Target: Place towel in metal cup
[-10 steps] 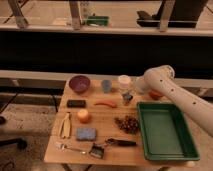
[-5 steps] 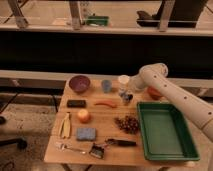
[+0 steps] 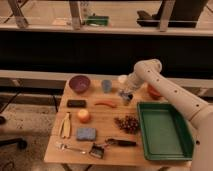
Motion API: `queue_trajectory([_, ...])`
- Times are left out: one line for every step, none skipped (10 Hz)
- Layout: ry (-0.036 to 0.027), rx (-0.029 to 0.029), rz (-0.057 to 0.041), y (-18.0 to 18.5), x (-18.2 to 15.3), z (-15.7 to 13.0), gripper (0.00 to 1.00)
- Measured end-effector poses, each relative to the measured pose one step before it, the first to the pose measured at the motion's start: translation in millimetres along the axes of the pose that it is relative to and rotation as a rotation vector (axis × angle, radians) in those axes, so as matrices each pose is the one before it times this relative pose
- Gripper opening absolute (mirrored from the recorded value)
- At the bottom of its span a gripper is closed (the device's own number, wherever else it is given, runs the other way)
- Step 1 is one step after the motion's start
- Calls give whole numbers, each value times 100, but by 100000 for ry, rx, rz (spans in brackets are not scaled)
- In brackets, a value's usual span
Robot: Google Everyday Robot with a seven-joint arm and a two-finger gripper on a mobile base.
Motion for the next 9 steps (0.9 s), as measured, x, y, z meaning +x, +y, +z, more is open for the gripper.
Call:
queue_trajectory([558, -551, 404, 131, 354, 21, 0])
queue_trajectory([670, -219, 626, 11, 269, -164, 0])
queue_trajectory([470, -260, 520, 134, 256, -115, 0])
queue_trajectory([561, -229, 472, 186, 249, -215, 0])
queue_trajectory([254, -253, -159, 120, -47, -161, 0])
queue_trajectory([-65, -334, -458, 69, -235, 20, 0])
queue_trajectory([-125, -298, -1097, -101, -529, 28, 0])
queue_trajectory([-216, -173, -593, -17, -331, 41, 0])
queue_trajectory([12, -230, -711, -53, -332, -68, 5])
